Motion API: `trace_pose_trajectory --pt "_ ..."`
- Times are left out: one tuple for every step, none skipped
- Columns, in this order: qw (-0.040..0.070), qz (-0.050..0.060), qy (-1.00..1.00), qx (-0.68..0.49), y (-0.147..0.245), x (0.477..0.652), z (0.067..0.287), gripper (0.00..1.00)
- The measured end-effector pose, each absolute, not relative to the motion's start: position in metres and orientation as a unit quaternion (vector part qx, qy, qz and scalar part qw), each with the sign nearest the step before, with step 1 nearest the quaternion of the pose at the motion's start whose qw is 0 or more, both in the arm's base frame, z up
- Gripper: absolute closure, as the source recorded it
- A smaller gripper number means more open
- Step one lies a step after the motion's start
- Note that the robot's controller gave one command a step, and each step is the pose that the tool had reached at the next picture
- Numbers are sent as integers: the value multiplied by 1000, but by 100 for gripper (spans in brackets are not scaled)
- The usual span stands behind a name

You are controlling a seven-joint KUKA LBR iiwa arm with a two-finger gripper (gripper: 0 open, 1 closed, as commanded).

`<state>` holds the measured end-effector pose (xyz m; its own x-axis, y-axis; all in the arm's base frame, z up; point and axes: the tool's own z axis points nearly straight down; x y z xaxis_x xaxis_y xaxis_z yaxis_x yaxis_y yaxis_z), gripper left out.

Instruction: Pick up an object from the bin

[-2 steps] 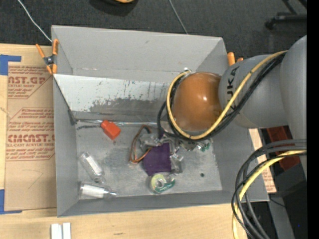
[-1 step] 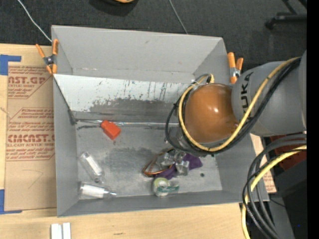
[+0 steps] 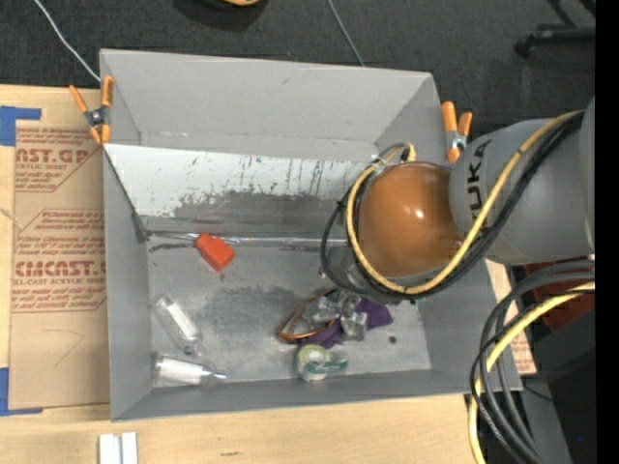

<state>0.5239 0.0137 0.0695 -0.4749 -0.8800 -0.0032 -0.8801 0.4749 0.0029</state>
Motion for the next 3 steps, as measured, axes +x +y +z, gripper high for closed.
trace_pose_trajectory --pt "-1 3 859 -512 14 523 73 100" --pt "-1 3 859 -512 14 522 89 100" --pt "-2 4 859 -512 15 522 104 100"
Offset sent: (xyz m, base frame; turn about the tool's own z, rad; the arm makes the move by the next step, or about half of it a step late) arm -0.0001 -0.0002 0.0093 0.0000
